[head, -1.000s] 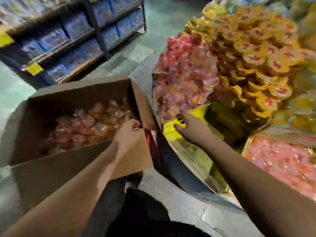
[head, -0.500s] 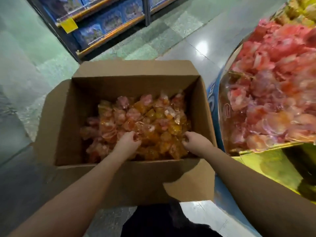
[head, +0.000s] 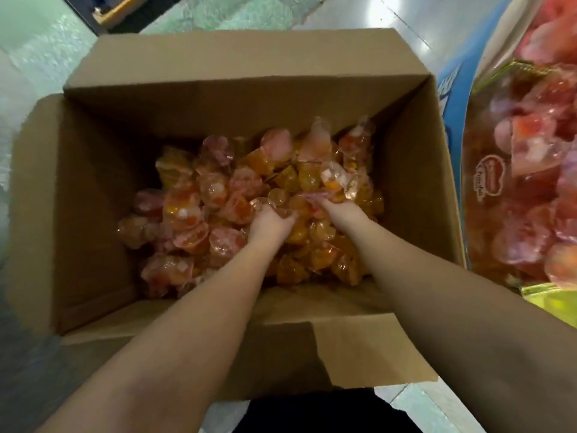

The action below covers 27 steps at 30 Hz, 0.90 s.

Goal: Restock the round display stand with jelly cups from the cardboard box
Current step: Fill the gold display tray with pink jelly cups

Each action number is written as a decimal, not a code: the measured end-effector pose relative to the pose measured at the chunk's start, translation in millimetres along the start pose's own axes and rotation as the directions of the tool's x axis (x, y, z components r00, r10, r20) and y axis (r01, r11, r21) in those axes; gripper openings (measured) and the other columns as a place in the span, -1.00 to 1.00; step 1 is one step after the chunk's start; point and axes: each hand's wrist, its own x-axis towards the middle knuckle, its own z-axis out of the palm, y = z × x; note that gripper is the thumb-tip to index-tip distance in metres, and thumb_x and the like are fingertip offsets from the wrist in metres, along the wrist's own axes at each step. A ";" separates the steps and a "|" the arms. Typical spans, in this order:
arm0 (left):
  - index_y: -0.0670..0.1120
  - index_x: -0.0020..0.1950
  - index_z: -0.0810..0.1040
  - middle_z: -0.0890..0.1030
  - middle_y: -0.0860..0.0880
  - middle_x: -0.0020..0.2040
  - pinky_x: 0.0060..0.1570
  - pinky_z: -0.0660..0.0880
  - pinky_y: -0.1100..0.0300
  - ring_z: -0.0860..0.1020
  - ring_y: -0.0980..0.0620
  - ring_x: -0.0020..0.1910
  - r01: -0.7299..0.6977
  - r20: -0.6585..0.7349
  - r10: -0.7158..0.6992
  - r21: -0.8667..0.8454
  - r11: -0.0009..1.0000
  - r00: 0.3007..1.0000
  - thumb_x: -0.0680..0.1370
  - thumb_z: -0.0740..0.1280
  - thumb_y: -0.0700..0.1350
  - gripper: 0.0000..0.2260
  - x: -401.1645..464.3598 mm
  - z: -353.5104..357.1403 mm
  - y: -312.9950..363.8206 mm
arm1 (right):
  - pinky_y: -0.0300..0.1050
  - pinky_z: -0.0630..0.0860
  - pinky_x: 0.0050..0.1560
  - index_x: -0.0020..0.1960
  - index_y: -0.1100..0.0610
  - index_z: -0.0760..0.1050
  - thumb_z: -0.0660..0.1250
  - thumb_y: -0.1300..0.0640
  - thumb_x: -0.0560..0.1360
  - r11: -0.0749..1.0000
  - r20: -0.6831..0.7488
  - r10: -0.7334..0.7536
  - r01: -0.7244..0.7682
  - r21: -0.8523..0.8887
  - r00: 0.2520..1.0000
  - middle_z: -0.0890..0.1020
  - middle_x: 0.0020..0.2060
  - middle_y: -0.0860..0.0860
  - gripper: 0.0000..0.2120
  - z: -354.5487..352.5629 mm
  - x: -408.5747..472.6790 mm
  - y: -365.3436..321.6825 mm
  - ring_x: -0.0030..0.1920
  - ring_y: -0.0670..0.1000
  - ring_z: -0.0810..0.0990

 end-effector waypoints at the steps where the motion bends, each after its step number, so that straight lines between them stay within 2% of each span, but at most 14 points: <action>1: -0.13 0.49 0.31 0.47 -0.13 0.39 0.26 0.41 0.06 0.48 -0.16 0.33 0.010 -0.004 -0.010 -0.021 1.000 1.000 0.53 0.39 0.17 -0.35 6.5 3.1 0.1 | -0.09 0.37 0.18 0.40 0.20 0.42 0.26 -0.21 0.58 1.000 0.004 0.015 -0.015 0.016 1.000 0.52 0.34 0.12 -0.41 3.5 6.6 -2.3 0.34 0.16 0.47; 4: -0.11 0.49 0.33 0.50 -0.08 0.36 0.11 0.40 0.15 0.51 -0.15 0.29 0.035 -0.007 -0.036 -0.075 0.997 0.999 0.50 0.43 0.15 -0.34 21.1 9.3 2.6 | -0.05 0.35 0.37 0.40 0.23 0.41 0.33 -0.17 0.56 1.000 0.006 0.003 -0.003 0.021 1.000 0.52 0.34 0.12 -0.41 11.7 22.1 -12.8 0.37 0.15 0.44; 6: -0.12 0.49 0.32 0.49 -0.10 0.38 0.15 0.39 0.15 0.49 -0.14 0.31 0.026 -0.002 -0.026 -0.061 0.998 1.000 0.51 0.42 0.14 -0.35 30.2 13.8 3.6 | -0.04 0.35 0.41 0.47 0.20 0.32 0.39 -0.22 0.50 1.000 -0.013 0.006 -0.006 0.012 1.000 0.47 0.40 0.09 -0.28 15.1 34.7 -16.3 0.40 0.15 0.42; 8: -0.15 0.47 0.34 0.47 -0.12 0.38 0.23 0.39 0.12 0.47 -0.15 0.33 0.012 0.014 -0.012 -0.011 1.000 1.000 0.55 0.39 0.13 -0.40 34.8 17.7 5.6 | -0.10 0.33 0.38 0.50 0.16 0.30 0.40 -0.23 0.49 1.000 0.005 0.013 -0.013 -0.009 1.000 0.44 0.43 0.05 -0.26 19.3 42.3 -17.5 0.42 0.13 0.40; 12: -0.12 0.43 0.41 0.50 -0.12 0.36 0.17 0.39 0.14 0.48 -0.14 0.32 0.004 0.015 -0.004 -0.025 1.000 1.000 0.56 0.40 0.08 -0.48 37.6 20.6 6.3 | -0.16 0.39 0.19 0.29 0.04 0.54 0.43 -0.20 0.47 0.995 -0.032 -0.074 0.071 -0.073 0.997 0.57 0.28 0.01 -0.51 27.4 54.2 -8.8 0.31 0.08 0.50; 15: -0.13 0.41 0.42 0.54 -0.09 0.31 0.12 0.41 0.16 0.51 -0.12 0.28 -0.023 -0.029 0.021 -0.048 0.999 0.999 0.52 0.45 0.07 -0.46 32.1 19.0 1.0 | -0.12 0.40 0.18 0.40 0.11 0.42 0.45 -0.29 0.40 0.994 -0.066 -0.078 0.072 -0.080 0.995 0.55 0.30 0.04 -0.27 27.7 52.1 -4.9 0.32 0.10 0.50; 16: -0.13 0.38 0.45 0.57 -0.07 0.26 0.08 0.43 0.18 0.54 -0.11 0.24 -0.035 -0.047 0.032 -0.065 0.997 0.998 0.50 0.47 0.08 -0.46 29.3 17.6 -1.6 | -0.12 0.39 0.20 0.40 0.12 0.40 0.44 -0.29 0.41 0.993 -0.078 -0.088 0.081 -0.089 0.993 0.55 0.29 0.05 -0.27 25.9 49.6 -2.8 0.33 0.11 0.49; 18: -0.14 0.34 0.45 0.59 -0.03 0.13 0.10 0.52 0.13 0.57 -0.09 0.18 -0.058 -0.077 0.049 -0.121 0.991 0.996 0.47 0.49 0.09 -0.45 18.9 13.0 -5.9 | -0.13 0.39 0.15 0.29 0.09 0.49 0.42 -0.26 0.45 0.990 -0.106 -0.121 0.113 -0.080 0.987 0.57 0.16 0.02 -0.43 19.6 41.2 4.7 0.27 0.10 0.51; 20: -0.15 0.44 0.34 0.52 -0.04 0.23 0.21 0.51 0.03 0.52 -0.08 0.24 -0.110 -0.099 0.096 -0.147 0.983 0.990 0.46 0.50 0.12 -0.33 2.4 5.4 -9.2 | -0.13 0.43 0.09 0.14 0.01 0.54 0.45 -0.26 0.41 0.986 -0.136 -0.168 0.164 -0.044 0.976 0.54 0.01 -0.06 -0.55 11.8 27.2 15.3 0.14 0.04 0.55; 22: -0.11 0.53 0.24 0.38 -0.07 0.41 0.29 0.46 0.04 0.44 -0.08 0.33 -0.181 -0.114 0.166 -0.143 0.973 0.980 0.47 0.48 0.11 -0.26 -20.8 -4.6 -9.8 | -0.14 0.45 0.10 0.20 0.02 0.50 0.48 -0.29 0.35 0.968 -0.160 -0.249 0.251 -0.007 0.955 0.54 0.01 -0.13 -0.43 2.3 7.8 22.1 0.10 -0.04 0.55; 23: -0.08 0.55 0.21 0.33 -0.07 0.45 0.30 0.45 0.05 0.42 -0.07 0.35 -0.209 -0.111 0.194 -0.142 0.968 0.975 0.49 0.47 0.10 -0.26 -35.2 -9.7 -9.2 | -0.15 0.43 0.12 0.23 0.02 0.47 0.50 -0.24 0.37 0.957 -0.158 -0.286 0.289 -0.004 0.945 0.53 0.00 -0.15 -0.44 -3.2 -4.7 25.0 0.08 -0.08 0.52; 24: -0.05 0.55 0.19 0.29 -0.05 0.48 0.30 0.45 0.08 0.39 -0.06 0.37 -0.233 -0.102 0.220 -0.139 0.963 0.970 0.50 0.46 0.09 -0.28 -49.5 -13.9 -8.5 | -0.16 0.42 0.15 0.22 0.01 0.44 0.50 -0.18 0.40 0.944 -0.148 -0.326 0.329 0.001 0.934 0.52 0.00 -0.16 -0.50 -9.9 -19.9 28.2 0.07 -0.10 0.49; 27: 0.01 0.55 0.16 0.24 -0.02 0.50 0.23 0.42 0.15 0.34 -0.02 0.39 -0.335 -0.079 0.328 -0.104 0.937 0.942 0.52 0.44 0.05 -0.31 -98.1 -22.6 -0.3 | -0.23 0.44 0.11 0.37 0.00 0.38 0.51 -0.17 0.39 0.913 -0.147 -0.399 0.406 0.026 0.905 0.52 0.10 -0.18 -0.36 -32.5 -67.9 44.7 0.10 -0.14 0.51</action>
